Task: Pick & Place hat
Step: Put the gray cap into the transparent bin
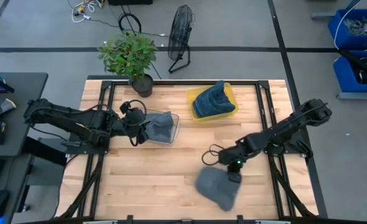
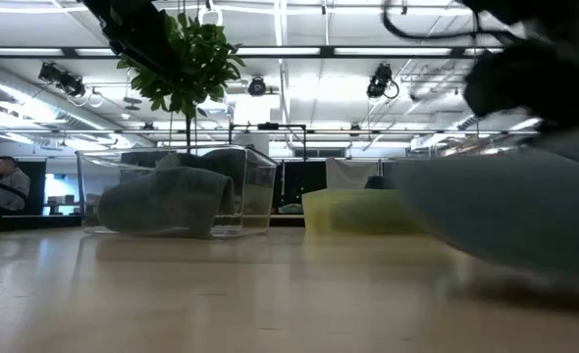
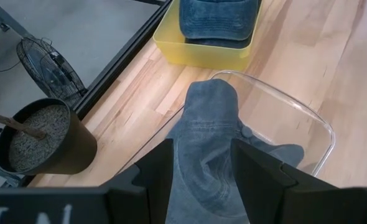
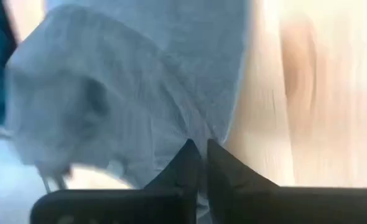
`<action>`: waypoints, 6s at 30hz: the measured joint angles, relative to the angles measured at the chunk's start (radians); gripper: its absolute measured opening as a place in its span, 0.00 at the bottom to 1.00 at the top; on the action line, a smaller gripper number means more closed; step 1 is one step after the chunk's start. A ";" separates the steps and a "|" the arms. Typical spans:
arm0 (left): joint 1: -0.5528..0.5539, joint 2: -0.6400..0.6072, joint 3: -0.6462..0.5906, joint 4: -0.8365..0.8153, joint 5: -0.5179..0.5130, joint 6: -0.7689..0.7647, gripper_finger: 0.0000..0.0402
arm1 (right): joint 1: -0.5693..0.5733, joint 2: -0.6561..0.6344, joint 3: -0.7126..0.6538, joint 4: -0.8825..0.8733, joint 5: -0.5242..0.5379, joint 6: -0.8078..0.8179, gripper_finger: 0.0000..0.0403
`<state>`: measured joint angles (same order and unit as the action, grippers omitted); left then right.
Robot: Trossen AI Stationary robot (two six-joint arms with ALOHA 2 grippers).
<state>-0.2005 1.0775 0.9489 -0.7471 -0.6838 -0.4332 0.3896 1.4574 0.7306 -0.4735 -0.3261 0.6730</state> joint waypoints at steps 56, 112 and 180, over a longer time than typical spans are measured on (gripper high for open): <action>-0.001 0.002 0.103 -0.117 -0.194 0.057 0.41 | -0.566 0.342 0.609 0.433 0.295 -0.604 0.03; -0.050 -0.010 0.106 0.055 -0.019 0.079 0.41 | -0.597 0.506 1.014 0.004 0.507 -0.744 0.03; 0.096 -0.011 -0.326 0.184 0.265 -0.371 0.41 | -0.569 0.647 0.904 0.046 0.129 -0.654 0.07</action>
<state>-0.1043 1.0668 0.6227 -0.5631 -0.4193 -0.8043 -0.1797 2.1048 1.6351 -0.4272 -0.1971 0.0190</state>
